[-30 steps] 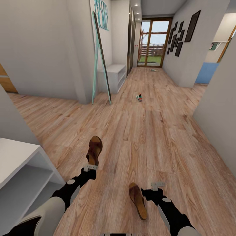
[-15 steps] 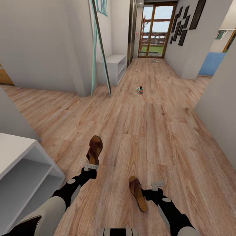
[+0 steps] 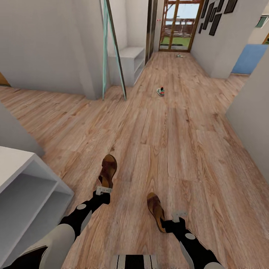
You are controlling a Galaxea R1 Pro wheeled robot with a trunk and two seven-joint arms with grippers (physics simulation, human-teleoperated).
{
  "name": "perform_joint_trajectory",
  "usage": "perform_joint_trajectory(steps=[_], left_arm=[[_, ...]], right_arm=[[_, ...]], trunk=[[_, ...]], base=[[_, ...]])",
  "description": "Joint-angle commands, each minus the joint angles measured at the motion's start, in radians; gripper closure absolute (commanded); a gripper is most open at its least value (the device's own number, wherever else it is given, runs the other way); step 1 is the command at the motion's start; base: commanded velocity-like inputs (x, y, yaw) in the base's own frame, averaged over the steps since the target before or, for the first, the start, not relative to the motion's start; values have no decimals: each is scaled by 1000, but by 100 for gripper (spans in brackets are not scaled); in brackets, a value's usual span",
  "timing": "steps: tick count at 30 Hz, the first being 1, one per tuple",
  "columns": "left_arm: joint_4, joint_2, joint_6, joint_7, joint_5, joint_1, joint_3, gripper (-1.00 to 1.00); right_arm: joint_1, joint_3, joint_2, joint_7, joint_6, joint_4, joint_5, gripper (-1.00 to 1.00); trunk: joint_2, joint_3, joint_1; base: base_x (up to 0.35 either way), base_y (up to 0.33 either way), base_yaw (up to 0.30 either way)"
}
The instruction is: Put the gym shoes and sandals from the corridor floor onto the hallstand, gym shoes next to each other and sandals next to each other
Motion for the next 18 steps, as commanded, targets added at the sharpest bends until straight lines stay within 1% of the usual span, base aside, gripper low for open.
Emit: perform_joint_trajectory(steps=[1, 3, 5, 12, 15, 18], left_arm=[[0, -1, -4, -5, -12, -1, 9, 100], [0, -4, -4, -5, -12, -1, 9, 100], [0, -6, -4, -5, -13, -1, 9, 100], [-2, -8, -4, -5, -13, -1, 9, 100], [-17, -9, -1, -6, -13, -2, 8, 100], [-41, -12, 22, -10, -13, -2, 8, 100]], right_arm=[[-1, -8, 1, 6, -47, 24, 10, -100], [-1, -9, 1, 5, -80, 39, 11, -100], [-1, -9, 1, 6, -94, 45, 11, -100], [-1, -9, 1, 7, -102, 48, 11, -100], [-1, -9, 1, 7, -103, 48, 11, -100], [-1, -9, 0, 7, -104, 47, 11, -100]], trunk=[[-1, -6, 0], [-1, -16, 1], [-1, -24, 2], [-3, -53, 5], [-4, -64, 6], [-4, -64, 6]], base=[[0, 0, 0], [0, 0, 0], [0, 0, 0], [0, 0, 0], [0, 0, 0], [0, 0, 0]])
